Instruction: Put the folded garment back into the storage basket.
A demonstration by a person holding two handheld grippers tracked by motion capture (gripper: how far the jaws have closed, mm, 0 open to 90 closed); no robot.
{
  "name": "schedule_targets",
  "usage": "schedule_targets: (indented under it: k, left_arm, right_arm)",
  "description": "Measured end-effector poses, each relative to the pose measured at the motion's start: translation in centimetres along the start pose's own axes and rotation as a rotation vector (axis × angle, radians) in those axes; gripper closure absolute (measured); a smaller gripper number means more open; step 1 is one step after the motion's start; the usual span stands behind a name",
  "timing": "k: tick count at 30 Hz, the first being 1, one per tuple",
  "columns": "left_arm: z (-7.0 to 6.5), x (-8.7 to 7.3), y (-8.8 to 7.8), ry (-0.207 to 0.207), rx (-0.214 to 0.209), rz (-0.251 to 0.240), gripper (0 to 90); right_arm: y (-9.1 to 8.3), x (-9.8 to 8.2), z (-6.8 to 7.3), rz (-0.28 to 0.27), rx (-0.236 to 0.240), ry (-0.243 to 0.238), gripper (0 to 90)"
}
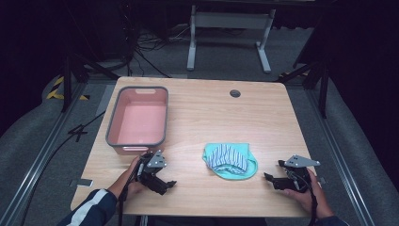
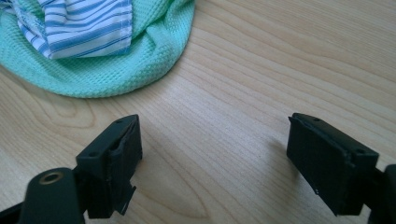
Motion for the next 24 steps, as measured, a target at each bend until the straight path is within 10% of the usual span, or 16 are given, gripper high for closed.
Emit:
schedule_targets:
  k: [24]
  left_arm:
    - [0.09,0.12,-0.05,0.023,-0.01,0.03,0.3]
  right_arm:
    - [-0.28,-0.06,-0.45,0.017,-0.046,0.014,18.5]
Point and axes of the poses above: each handheld gripper's, and its own axes: y roughly forward along the jaws, x roughly out of its top, z roughly to its left, the point moved 8 cm from there along y, roughly forward along the jaws, and after that the axes turned 1 degree about -x, right-handed, at the moved point
